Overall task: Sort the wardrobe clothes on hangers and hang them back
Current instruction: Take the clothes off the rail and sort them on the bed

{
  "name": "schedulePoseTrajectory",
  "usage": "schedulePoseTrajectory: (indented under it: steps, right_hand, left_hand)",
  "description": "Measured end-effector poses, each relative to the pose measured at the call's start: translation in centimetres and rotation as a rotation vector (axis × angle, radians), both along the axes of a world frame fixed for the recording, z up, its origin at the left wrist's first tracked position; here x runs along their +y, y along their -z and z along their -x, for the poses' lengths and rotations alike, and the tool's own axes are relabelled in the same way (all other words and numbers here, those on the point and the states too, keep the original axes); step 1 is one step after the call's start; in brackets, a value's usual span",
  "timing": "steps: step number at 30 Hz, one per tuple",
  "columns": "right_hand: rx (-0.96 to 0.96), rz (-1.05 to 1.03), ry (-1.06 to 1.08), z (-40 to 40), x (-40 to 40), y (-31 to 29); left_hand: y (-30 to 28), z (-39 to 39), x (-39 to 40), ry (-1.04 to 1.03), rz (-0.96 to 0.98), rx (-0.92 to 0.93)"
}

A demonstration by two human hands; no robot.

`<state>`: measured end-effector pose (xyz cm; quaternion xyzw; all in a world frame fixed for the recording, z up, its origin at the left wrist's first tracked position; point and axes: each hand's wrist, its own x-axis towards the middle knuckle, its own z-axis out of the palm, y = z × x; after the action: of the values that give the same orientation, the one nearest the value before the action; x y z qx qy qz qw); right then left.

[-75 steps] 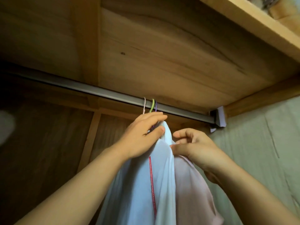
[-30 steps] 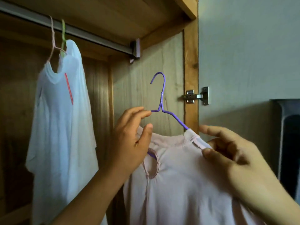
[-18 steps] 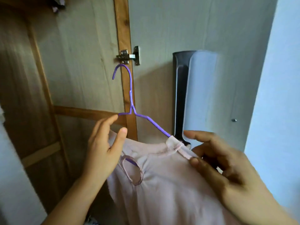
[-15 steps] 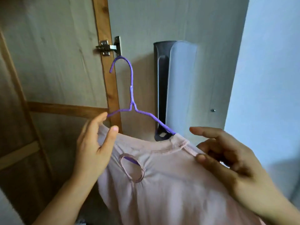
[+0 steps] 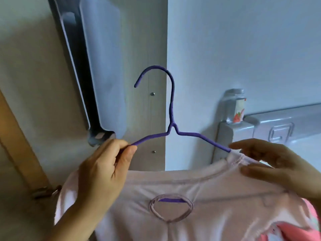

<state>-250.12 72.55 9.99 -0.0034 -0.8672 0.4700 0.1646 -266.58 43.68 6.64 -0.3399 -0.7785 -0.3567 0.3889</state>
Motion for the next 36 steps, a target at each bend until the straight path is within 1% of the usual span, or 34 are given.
schedulePoseTrajectory:
  steps: [3, 5, 9, 12, 15, 19, 23, 27, 30, 32, 36]
  right_hand:
    - [0.003, -0.170, 0.207, -2.2, 0.6, 0.8]
    - [-0.006, -0.251, 0.299, -3.6, 0.2, 1.0]
    - [-0.007, -0.302, 0.458, -6.3, -0.4, 1.0]
    - [-0.004, -0.304, 0.606, -8.4, 0.3, 1.7]
    - [0.026, -0.289, 0.754, -11.3, 1.3, 2.4]
    - [0.098, -0.293, 0.938, -15.2, 2.0, 2.5]
    - [0.146, -0.220, 1.170, -19.2, 3.3, 3.4]
    - [0.123, -0.160, 1.376, -23.4, 5.9, 5.7]
    - [0.077, -0.137, 1.499, -26.8, 9.0, 8.0]
    - [0.083, -0.104, 1.560, -29.3, 11.6, 9.7]
    - [0.078, -0.005, 1.656, -33.8, 17.6, 13.2]
  left_hand:
    - [1.1, 0.2, 2.6, 0.149, 0.005, -0.028]
    - [1.6, -0.1, 4.4, 0.220, 0.003, -0.023]
    - [2.5, -1.2, 8.9, 0.390, 0.004, -0.005]
    - [3.0, -2.2, 12.0, 0.532, 0.011, -0.037]
    - [3.0, -3.2, 15.4, 0.642, 0.037, -0.096]
    - [2.9, -5.1, 21.9, 0.868, -0.003, -0.175]
    - [3.2, -8.0, 29.1, 1.037, 0.031, -0.193]
    - [4.6, -11.9, 34.4, 1.135, 0.083, -0.178]
    - [6.3, -15.4, 37.6, 1.197, 0.170, -0.209]
    - [7.8, -17.7, 40.2, 1.230, 0.249, -0.247]
    - [10.6, -21.7, 46.1, 1.244, 0.414, -0.292]
